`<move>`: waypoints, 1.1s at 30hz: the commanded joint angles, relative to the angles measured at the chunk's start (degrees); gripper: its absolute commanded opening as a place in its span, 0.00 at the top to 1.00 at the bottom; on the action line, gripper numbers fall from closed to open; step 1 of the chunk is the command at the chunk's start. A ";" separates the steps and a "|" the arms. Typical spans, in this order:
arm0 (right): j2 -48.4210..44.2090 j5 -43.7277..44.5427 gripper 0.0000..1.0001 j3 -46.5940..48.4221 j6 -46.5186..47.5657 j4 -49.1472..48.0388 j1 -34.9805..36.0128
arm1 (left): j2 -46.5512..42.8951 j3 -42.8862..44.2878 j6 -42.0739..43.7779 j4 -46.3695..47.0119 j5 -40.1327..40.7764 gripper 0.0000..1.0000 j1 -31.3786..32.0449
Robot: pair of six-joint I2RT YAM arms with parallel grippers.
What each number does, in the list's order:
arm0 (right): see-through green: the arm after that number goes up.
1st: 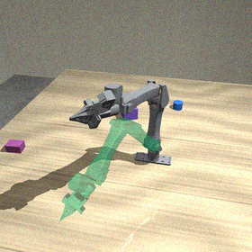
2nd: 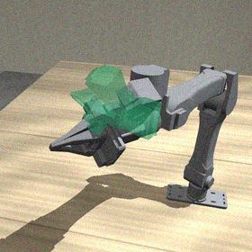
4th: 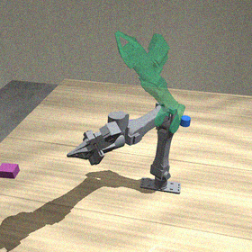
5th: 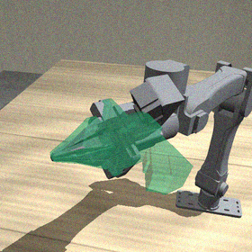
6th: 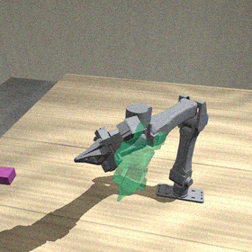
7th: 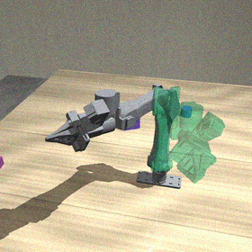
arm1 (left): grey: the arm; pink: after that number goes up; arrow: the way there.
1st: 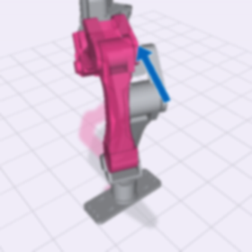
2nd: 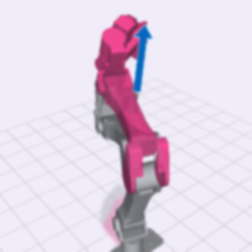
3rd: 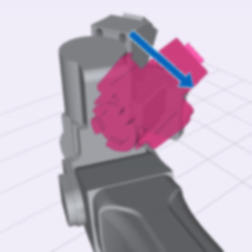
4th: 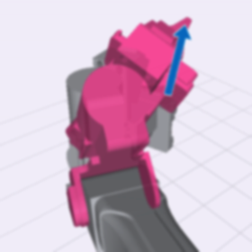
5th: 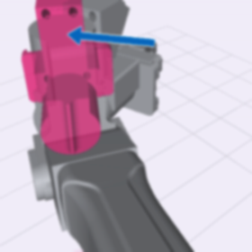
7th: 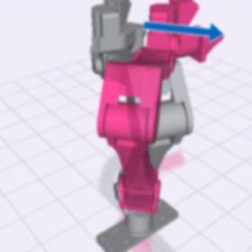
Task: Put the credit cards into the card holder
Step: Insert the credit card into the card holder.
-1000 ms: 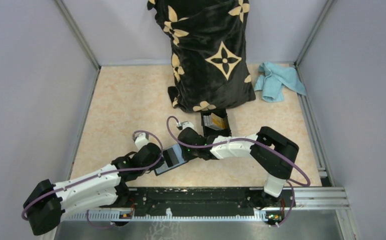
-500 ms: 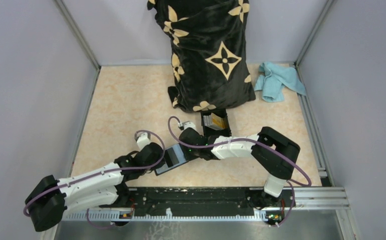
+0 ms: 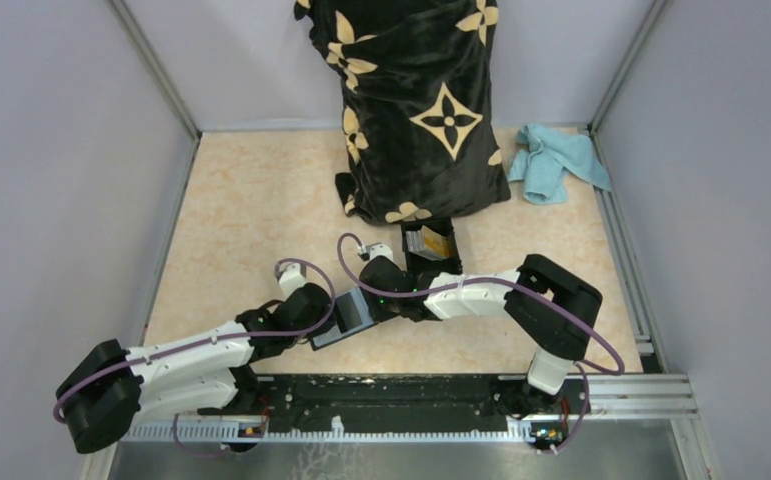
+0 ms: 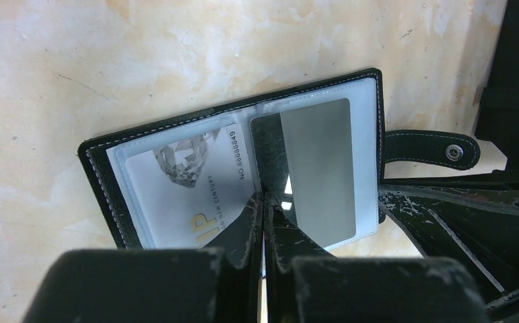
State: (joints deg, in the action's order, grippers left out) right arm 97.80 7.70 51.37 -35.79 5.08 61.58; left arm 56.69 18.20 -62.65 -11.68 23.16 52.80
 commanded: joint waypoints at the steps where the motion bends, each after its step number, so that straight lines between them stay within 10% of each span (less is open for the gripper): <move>1: -0.29 1.72 0.94 -1.72 1.12 4.31 -0.86 | 0.57 1.57 1.08 0.77 0.28 0.97 0.59; 33: 0.35 1.10 0.94 -1.03 1.78 4.79 -1.27 | -4.84 1.72 1.29 1.71 3.89 0.96 1.43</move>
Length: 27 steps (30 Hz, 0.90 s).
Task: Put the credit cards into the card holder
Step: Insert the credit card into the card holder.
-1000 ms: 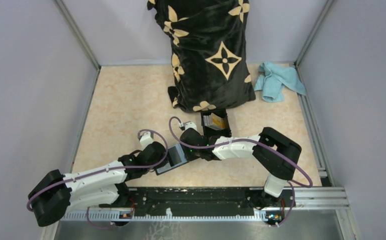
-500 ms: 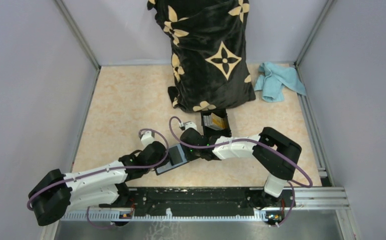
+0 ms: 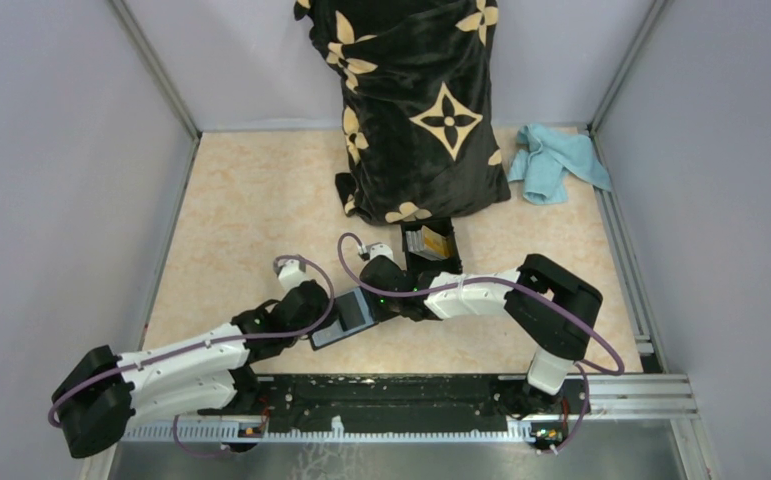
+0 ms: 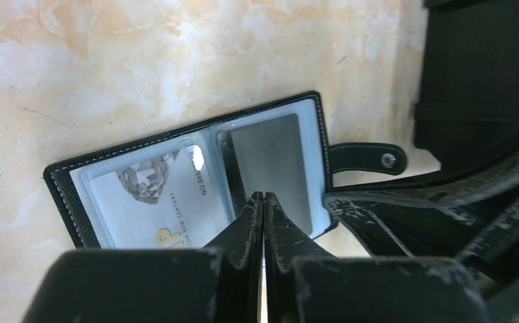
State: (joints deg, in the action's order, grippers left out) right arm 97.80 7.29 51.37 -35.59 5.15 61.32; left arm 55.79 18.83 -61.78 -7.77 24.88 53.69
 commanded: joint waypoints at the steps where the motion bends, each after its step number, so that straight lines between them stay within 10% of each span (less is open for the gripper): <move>1: 0.37 1.57 0.94 -0.94 1.61 4.72 -1.02 | -4.84 0.82 0.53 -2.31 2.30 0.96 0.60; 27: 1.21 1.10 0.94 -1.10 1.40 4.17 -1.02 | -0.96 -2.29 -1.22 -3.60 0.20 1.00 1.22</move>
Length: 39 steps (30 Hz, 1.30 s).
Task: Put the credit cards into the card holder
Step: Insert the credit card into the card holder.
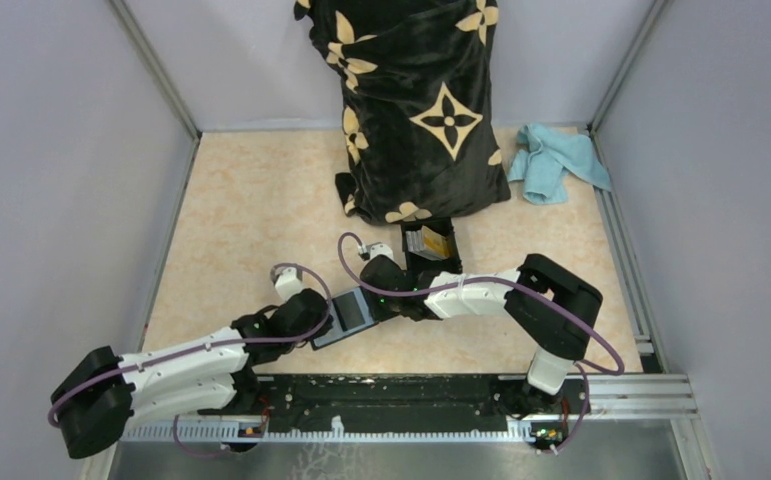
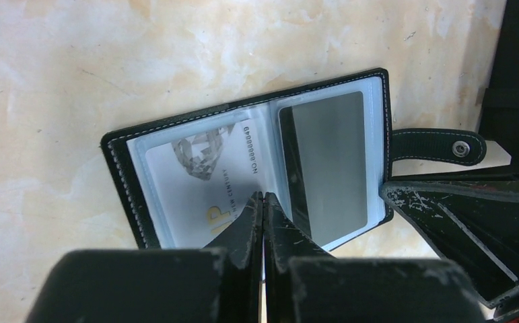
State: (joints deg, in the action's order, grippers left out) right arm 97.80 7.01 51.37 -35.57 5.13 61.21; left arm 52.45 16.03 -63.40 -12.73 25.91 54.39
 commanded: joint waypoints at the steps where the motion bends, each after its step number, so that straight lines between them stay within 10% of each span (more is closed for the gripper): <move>1: 1.25 1.31 0.94 -1.20 1.34 4.10 -0.97 | 3.20 0.87 0.54 1.39 -0.90 1.00 0.54; 24: -1.56 2.15 0.93 -1.28 2.73 4.77 -1.18 | 11.33 6.12 0.72 1.49 -0.35 1.00 1.07; 39: -10.14 7.92 0.62 8.10 10.41 13.69 -2.18 | 7.92 9.56 1.23 -3.56 4.05 0.95 1.07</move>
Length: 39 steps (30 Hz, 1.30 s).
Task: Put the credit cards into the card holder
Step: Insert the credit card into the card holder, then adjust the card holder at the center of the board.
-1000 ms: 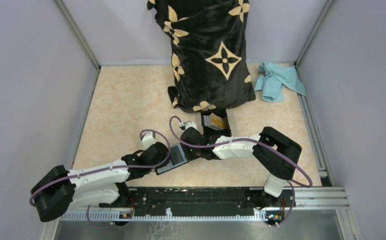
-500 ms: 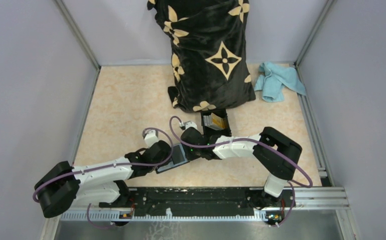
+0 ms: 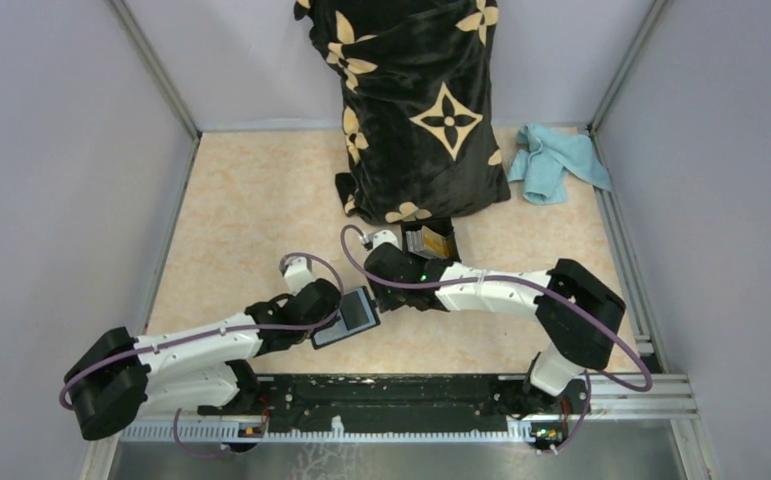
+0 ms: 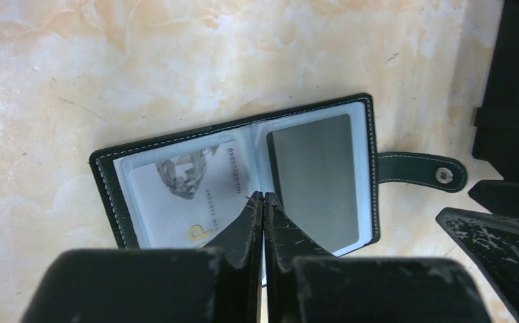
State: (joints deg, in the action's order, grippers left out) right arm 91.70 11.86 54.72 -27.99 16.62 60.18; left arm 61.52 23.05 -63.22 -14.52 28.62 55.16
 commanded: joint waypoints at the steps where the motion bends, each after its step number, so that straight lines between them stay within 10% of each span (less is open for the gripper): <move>1: -4.42 3.30 0.61 5.37 3.25 2.63 -1.65 | -2.16 2.72 1.19 -1.86 1.15 0.94 0.31; 16: -4.49 6.29 0.41 12.18 10.01 8.35 -15.40 | -5.84 4.08 -1.62 -12.07 -1.82 0.38 0.31; 39: 4.91 0.75 0.40 13.56 8.97 6.17 -24.14 | -5.56 -4.50 -7.81 -8.24 -5.14 0.45 0.83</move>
State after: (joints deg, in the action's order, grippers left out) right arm 95.39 13.98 66.06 -18.35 24.71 37.63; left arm 53.21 20.80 -69.52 -22.59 23.55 55.55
